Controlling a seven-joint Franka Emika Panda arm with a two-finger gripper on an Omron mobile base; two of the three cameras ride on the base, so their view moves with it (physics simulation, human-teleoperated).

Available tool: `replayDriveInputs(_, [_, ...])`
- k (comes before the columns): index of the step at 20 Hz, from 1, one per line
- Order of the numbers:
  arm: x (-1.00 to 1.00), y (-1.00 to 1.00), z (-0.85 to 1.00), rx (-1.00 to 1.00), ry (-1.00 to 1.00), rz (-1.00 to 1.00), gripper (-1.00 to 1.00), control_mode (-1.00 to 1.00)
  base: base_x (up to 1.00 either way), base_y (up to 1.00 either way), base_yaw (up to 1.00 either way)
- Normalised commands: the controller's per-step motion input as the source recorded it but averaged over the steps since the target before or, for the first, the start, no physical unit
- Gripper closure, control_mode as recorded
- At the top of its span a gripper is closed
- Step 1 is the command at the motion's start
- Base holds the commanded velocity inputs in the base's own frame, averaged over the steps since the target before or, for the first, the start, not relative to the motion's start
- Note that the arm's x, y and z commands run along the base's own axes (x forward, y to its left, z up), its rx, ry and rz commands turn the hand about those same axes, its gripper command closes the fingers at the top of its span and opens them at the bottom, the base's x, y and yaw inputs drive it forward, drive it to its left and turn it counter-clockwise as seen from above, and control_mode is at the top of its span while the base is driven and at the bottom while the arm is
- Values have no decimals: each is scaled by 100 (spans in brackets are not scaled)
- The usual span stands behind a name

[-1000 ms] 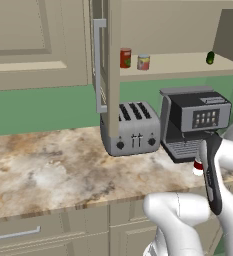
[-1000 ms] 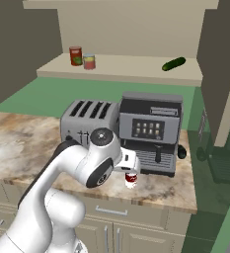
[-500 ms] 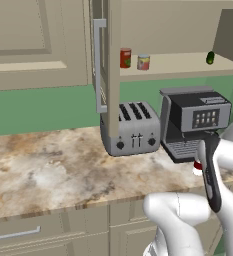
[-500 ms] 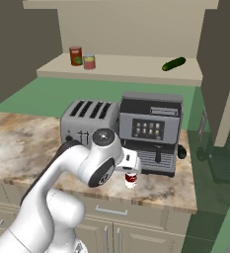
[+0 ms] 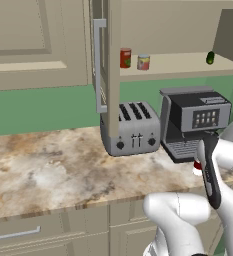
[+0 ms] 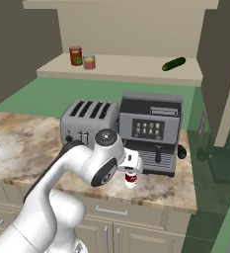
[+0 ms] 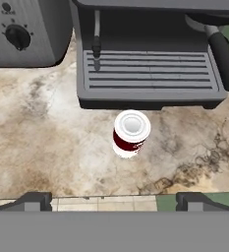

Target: Pick the cans from the counter and place them in their designated side in the cabinet.

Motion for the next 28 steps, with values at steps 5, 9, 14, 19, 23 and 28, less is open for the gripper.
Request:
replayDriveInputs(5, [7, -1, -9, 0, 0, 0, -100, -100, 0, 0, 0])
replayDriveInputs(9, [5, -1, -10, 0, 0, 0, -100, -100, 0, 0, 0])
replayDriveInputs(14, [4, -4, -9, 0, 0, 0, -100, -100, 0, 0, 0])
replayDriveInputs(19, [7, -4, -8, 0, 0, 0, -100, -100, 0, 0, 0])
replayDriveInputs(23, [12, -1, -5, 0, 0, 0, -100, -100, 0, 0, 0])
replayDriveInputs(28, [13, -1, -5, 0, 0, 0, -100, -100, 0, 0, 0])
